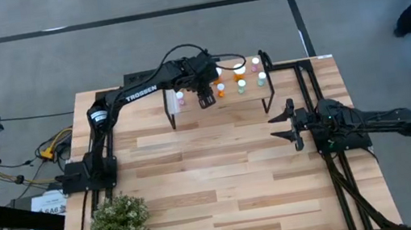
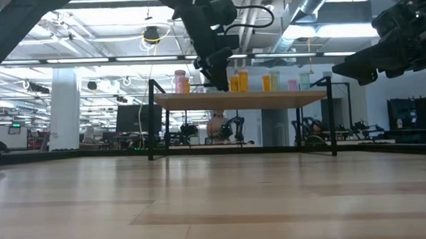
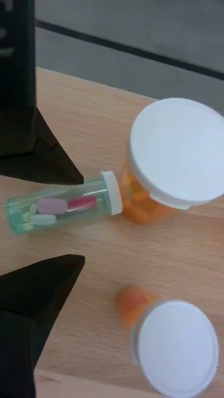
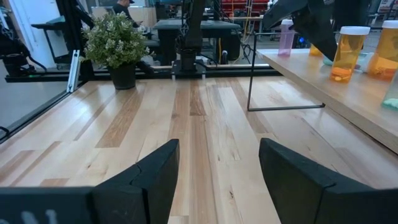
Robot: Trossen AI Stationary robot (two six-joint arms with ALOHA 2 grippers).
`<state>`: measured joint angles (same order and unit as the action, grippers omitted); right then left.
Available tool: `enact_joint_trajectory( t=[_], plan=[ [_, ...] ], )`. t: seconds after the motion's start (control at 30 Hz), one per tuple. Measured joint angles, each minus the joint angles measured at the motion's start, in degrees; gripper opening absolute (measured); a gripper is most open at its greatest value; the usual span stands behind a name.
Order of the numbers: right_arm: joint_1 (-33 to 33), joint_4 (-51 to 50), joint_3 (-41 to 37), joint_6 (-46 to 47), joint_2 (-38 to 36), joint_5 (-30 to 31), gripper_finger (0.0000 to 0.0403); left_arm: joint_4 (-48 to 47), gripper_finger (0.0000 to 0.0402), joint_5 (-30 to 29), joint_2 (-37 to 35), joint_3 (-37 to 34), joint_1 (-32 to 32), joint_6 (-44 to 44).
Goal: Pick and place medicine bottles onto shelf by color
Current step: Remove the small blue pill bottle from the shelf
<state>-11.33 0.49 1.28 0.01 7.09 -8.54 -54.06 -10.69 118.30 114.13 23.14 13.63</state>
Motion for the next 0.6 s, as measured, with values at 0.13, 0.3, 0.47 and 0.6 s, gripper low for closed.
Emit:
enact_joint_trajectory(
  t=[0.13,0.3,0.47,0.6],
  plan=[
    [-0.02,0.00,0.00,0.00,0.00,0.00,0.0245,-1.13,0.0173,-0.01,0.00,0.00,0.00,-0.17],
    [0.00,0.00,0.00,0.00,0.00,0.00,0.0245,-1.14,0.0154,-0.01,0.00,0.00,0.00,-0.53],
    [-0.01,0.00,0.00,0.00,0.00,0.00,0.0245,-1.43,0.0129,0.00,0.00,0.00,0.00,-0.59],
    [0.00,0.00,0.00,0.00,0.00,0.00,0.0245,-1.85,0.0109,0.00,0.00,0.00,0.00,-0.76]
  ],
)
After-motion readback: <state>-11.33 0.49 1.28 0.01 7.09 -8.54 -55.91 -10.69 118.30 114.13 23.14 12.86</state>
